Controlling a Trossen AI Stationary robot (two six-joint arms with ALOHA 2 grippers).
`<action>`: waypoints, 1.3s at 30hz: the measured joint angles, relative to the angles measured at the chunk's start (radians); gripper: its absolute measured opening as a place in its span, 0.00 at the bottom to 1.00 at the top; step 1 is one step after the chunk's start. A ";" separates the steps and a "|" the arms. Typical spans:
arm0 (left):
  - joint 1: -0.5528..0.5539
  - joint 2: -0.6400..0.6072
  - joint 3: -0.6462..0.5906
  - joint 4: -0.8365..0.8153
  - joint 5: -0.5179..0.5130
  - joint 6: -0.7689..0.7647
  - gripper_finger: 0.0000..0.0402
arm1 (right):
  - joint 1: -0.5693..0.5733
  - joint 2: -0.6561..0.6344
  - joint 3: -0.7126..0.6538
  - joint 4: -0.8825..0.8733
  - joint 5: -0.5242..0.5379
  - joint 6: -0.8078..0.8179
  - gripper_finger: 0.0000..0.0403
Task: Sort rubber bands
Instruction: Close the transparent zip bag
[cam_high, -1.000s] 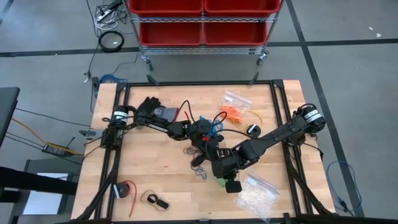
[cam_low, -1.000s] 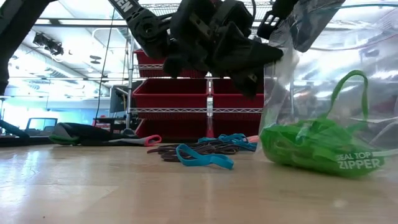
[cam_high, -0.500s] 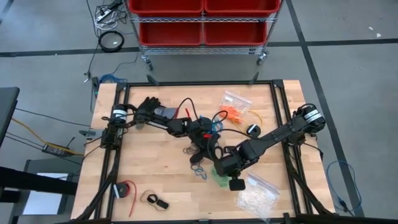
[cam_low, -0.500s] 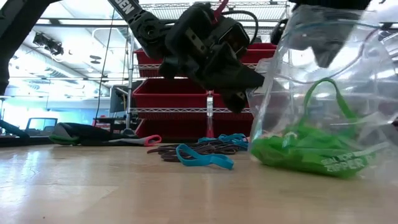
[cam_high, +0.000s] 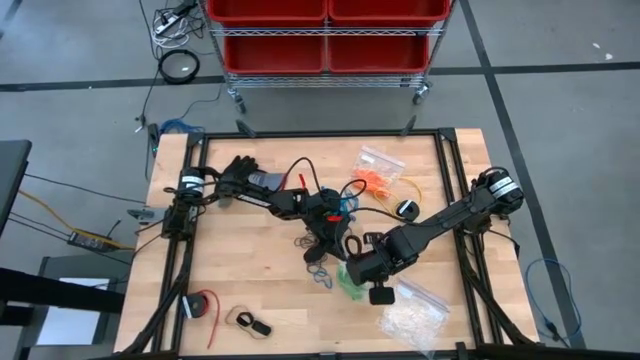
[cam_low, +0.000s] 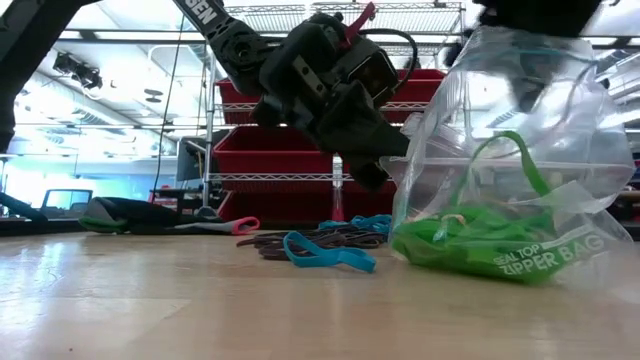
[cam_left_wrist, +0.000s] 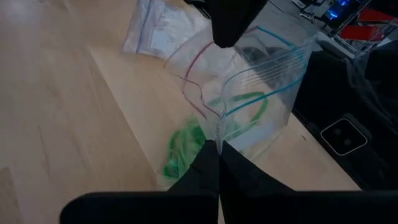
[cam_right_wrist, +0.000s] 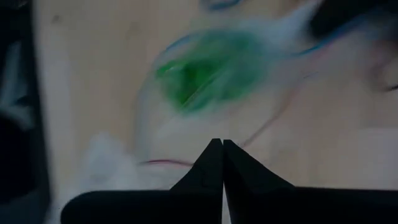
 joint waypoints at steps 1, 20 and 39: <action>0.000 0.000 0.000 0.000 0.000 0.000 0.00 | 0.005 0.000 0.016 -0.002 0.052 -0.007 0.00; 0.053 -0.204 0.000 -0.265 -0.185 0.089 0.00 | 0.235 -0.002 0.317 -0.347 0.543 0.405 0.00; -0.044 -0.435 0.000 -0.760 -0.626 0.011 0.00 | 0.295 0.000 -0.037 0.153 0.962 0.520 0.23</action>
